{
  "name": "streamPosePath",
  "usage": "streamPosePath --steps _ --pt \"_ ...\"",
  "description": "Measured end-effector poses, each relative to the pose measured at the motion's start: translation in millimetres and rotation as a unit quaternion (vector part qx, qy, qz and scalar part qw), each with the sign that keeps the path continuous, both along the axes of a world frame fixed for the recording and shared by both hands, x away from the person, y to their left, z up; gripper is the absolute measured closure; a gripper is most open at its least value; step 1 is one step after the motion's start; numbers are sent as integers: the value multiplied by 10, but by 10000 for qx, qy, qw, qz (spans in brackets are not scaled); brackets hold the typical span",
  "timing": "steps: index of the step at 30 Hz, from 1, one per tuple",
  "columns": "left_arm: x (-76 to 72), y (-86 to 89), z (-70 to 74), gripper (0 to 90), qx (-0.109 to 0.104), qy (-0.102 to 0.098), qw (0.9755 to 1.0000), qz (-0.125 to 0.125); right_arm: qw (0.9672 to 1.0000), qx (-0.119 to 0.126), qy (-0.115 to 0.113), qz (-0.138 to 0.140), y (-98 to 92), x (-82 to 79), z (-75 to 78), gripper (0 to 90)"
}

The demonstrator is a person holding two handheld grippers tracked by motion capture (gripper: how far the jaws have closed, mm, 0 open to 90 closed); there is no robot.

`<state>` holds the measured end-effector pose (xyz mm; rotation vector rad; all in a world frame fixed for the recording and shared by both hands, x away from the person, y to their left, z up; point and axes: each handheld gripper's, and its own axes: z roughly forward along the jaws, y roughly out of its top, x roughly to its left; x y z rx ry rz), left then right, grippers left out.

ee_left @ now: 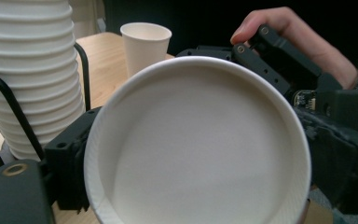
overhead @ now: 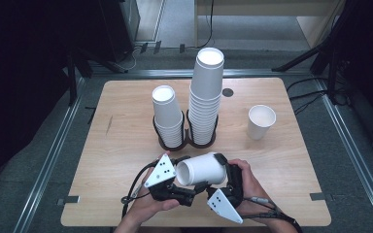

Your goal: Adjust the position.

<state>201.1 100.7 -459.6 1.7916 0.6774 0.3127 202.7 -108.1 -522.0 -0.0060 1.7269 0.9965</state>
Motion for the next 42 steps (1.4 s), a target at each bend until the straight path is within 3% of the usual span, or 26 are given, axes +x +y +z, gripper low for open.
streamPosePath --steps 10,15,24,30,36,40,42 --pt "55 18 -15 158 7 371 9993 -29 9985 -400 -365 -79 19 -19 -13 94" --pt "47 -3 -16 161 198 357 9991 -75 9974 -541 -463 -90 19 -22 -18 94" --pt "54 0 -18 174 197 363 9991 -94 9974 -539 -468 -105 13 -9 -15 89" --pt "46 -9 -32 191 300 343 9989 -67 9979 -525 -357 -147 31 2 -42 65" --pt "51 -5 -64 207 410 245 9989 36 9992 -400 -19 -83 41 5 -41 9" --pt "70 35 -86 209 227 245 9994 57 9996 -282 68 -49 4 11 -17 0" --pt "76 61 -90 209 191 146 9996 144 9997 -200 100 -42 -15 9 6 0"
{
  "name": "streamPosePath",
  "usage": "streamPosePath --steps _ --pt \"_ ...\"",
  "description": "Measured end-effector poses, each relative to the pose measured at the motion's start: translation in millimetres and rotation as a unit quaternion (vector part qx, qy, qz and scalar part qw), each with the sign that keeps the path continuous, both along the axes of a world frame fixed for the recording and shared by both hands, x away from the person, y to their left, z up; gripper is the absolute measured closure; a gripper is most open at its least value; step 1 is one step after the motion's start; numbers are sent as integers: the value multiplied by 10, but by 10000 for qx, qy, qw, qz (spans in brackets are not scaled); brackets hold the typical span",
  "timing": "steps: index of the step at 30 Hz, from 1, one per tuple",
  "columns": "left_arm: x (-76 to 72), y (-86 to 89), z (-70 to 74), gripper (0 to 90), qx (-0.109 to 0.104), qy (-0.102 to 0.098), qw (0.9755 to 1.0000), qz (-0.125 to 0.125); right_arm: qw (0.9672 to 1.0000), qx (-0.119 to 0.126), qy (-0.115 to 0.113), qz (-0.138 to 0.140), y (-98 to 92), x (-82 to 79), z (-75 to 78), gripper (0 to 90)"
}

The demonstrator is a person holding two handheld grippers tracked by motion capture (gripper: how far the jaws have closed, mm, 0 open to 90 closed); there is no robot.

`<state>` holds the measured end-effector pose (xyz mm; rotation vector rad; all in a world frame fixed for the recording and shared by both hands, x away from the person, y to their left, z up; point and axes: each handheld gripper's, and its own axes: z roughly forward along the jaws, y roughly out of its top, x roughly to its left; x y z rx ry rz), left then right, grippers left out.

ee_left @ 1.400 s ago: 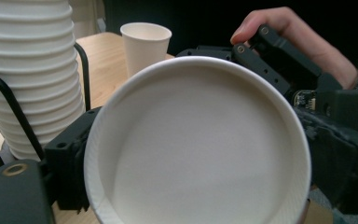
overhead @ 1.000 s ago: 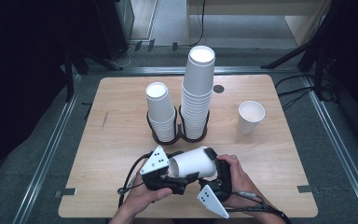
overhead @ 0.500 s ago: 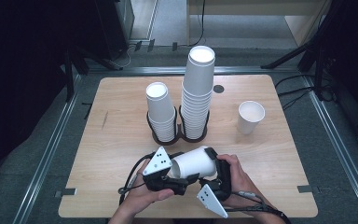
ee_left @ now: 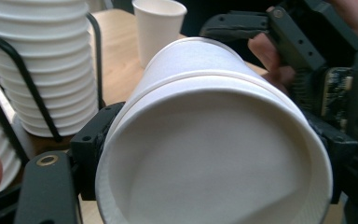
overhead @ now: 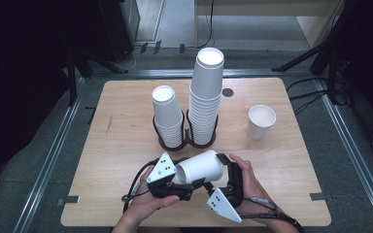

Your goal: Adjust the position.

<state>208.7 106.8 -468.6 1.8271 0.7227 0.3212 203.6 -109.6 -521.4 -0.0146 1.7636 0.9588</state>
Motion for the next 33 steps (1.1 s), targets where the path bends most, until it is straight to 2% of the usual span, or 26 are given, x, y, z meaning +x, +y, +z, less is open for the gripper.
streamPosePath --steps 6,9,11,13,15,16,18,19,20,22,23,26,27,29,30,31,32,33 --pt "9 107 16 211 -346 -241 9988 265 9986 480 217 19 -76 -10 144 0" --pt "1 148 25 211 -573 -420 9966 421 9944 950 467 27 -120 -6 238 0" --pt "-6 173 26 211 -763 -530 9943 518 9886 1336 693 -47 -134 -5 286 0" --pt "-14 191 24 211 -968 -639 9915 591 9815 1662 930 -193 -132 8 318 0" --pt "-23 200 24 211 -1044 -758 9892 689 9719 2009 1215 -191 -135 7 348 0" --pt "-25 204 23 211 -1080 -810 9881 737 9658 2205 1354 -171 -137 5 365 0" --pt "-23 218 17 211 -1229 -869 9856 771 9521 2597 1605 -154 -140 2 397 0" --pt "-24 224 11 211 -1315 -897 9841 795 9440 2802 1739 -142 -141 3 412 0" --pt "-24 228 8 211 -1337 -919 9833 829 9352 3005 1869 -146 -145 10 425 0" --pt "-24 228 -3 210 -1385 -961 9820 852 9148 3414 2156 -147 -150 18 442 0" --pt "-28 224 -7 210 -1394 -1000 9811 894 9032 3619 2302 -167 -152 22 447 0" --pt "-43 216 -15 210 -1414 -1131 9790 942 8715 4106 2680 -90 -146 26 454 0" --pt "-54 208 -20 211 -1456 -1200 9773 961 8593 4266 2820 -74 -140 27 454 0" --pt "-65 186 -25 211 -1435 -1301 9758 1016 8311 4577 3157 -53 -120 29 455 0" --pt "-65 179 -28 211 -1444 -1318 9751 1045 8186 4715 3279 -42 -108 30 457 0" --pt "-64 175 -33 211 -1471 -1321 9747 1046 8090 4821 3363 -72 -97 31 458 0" --pt "-64 173 -39 211 -1493 -1331 9742 1048 7978 4944 3449 -104 -90 36 461 0" --pt "-65 174 -42 211 -1496 -1330 9740 1064 7848 5072 3559 -123 -90 38 464 0"
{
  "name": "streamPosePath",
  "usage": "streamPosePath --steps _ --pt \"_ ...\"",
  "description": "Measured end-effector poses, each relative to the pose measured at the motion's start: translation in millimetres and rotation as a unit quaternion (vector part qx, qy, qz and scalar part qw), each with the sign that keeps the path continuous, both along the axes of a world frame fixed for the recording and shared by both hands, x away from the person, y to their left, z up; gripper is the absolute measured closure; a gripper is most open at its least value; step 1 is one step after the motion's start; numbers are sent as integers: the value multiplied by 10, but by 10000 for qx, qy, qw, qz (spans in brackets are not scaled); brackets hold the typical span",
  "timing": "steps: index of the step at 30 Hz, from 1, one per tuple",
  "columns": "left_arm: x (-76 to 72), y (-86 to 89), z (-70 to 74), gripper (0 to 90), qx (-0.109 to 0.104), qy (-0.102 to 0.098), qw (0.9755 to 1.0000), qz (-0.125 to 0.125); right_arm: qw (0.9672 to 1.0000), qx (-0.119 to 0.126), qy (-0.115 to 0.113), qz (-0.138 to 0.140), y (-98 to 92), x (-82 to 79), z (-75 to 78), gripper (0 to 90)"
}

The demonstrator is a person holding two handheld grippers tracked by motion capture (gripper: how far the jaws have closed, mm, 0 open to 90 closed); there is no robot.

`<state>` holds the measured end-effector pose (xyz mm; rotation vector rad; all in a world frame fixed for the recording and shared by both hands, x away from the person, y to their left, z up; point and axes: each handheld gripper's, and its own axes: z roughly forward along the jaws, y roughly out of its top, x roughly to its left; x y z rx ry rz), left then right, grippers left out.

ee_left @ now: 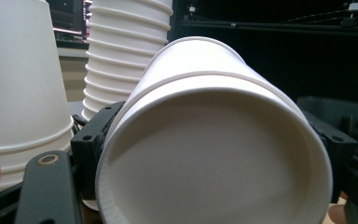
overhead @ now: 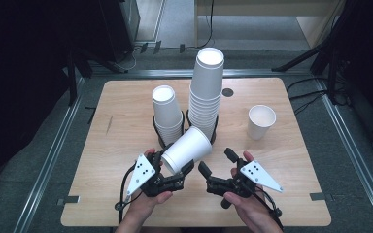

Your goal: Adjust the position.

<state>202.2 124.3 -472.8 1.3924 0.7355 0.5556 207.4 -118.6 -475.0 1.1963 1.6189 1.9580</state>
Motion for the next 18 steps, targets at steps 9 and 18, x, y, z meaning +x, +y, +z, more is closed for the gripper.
streamPosePath --steps 9,18 --pt "-23 -42 -9 212 -20 -117 9999 -16 9882 1185 965 107 -40 50 -11 0" --pt "-47 -122 -45 212 -67 -245 9997 32 9596 2182 1749 305 -4 26 34 0"
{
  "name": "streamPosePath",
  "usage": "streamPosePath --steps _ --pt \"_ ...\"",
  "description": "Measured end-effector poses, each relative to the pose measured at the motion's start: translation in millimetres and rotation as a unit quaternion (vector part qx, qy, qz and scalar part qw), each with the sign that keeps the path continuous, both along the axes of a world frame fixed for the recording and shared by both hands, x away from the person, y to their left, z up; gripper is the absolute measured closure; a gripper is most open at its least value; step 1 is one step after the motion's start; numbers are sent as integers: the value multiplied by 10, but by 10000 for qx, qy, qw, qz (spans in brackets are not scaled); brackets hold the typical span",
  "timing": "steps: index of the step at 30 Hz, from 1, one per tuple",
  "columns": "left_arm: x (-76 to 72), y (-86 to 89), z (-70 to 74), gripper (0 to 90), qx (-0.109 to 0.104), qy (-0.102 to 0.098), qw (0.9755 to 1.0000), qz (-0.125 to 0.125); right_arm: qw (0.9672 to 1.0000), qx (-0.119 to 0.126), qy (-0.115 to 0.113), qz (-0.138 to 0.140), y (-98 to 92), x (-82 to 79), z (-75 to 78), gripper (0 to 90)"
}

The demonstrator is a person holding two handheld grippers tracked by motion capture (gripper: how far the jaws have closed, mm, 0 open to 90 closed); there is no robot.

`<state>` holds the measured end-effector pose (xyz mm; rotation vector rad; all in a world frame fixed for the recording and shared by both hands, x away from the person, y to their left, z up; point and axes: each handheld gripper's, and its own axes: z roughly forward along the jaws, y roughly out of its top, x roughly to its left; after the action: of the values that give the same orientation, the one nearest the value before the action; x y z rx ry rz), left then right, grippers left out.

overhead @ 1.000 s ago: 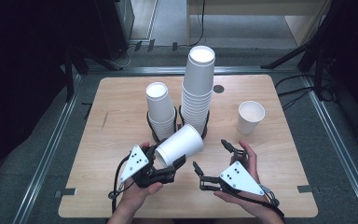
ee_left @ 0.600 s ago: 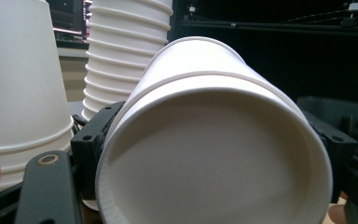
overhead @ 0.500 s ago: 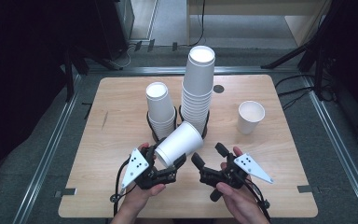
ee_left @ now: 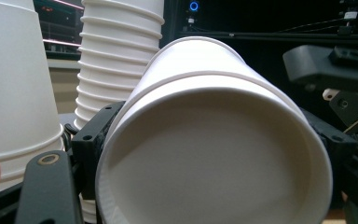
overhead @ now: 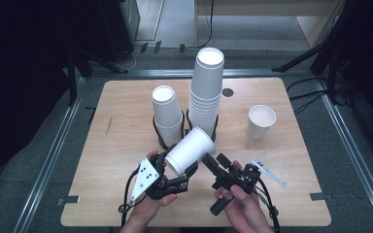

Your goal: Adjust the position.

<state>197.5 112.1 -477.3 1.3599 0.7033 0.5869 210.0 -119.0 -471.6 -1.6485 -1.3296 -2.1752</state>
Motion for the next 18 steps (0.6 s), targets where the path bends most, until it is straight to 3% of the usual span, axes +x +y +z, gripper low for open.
streamPosePath --steps 2,7,11,18 --pt "-8 -27 -7 212 35 -16 10000 -8 9996 171 201 81 13 -12 10 0" --pt "-30 -90 -22 212 93 -61 9999 -47 9974 532 453 197 37 -27 13 0" --pt "-48 -135 -31 212 132 -66 9999 -54 9962 632 585 97 49 -31 -2 0" --pt "-85 -227 -47 211 201 -150 9996 -97 9921 928 829 161 49 -10 -42 0"
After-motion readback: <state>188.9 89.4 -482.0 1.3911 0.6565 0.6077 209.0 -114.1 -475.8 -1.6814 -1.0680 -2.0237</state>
